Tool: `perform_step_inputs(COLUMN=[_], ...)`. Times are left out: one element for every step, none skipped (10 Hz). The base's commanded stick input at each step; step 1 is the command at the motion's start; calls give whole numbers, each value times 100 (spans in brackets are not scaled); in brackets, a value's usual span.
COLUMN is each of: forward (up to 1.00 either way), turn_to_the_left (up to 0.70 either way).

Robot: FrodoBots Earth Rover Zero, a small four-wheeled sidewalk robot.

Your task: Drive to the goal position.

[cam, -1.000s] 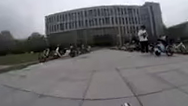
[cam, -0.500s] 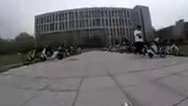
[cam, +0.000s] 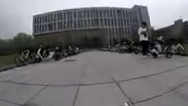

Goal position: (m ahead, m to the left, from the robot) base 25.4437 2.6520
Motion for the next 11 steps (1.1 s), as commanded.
perform_step_inputs(forward=[100, 100, 100, 100, 100, 100, 100, 100, 100, 100, 100], turn_to_the_left=[6, 6, -15, -34, -34, -34, -34, -34, -10, 6, 6])
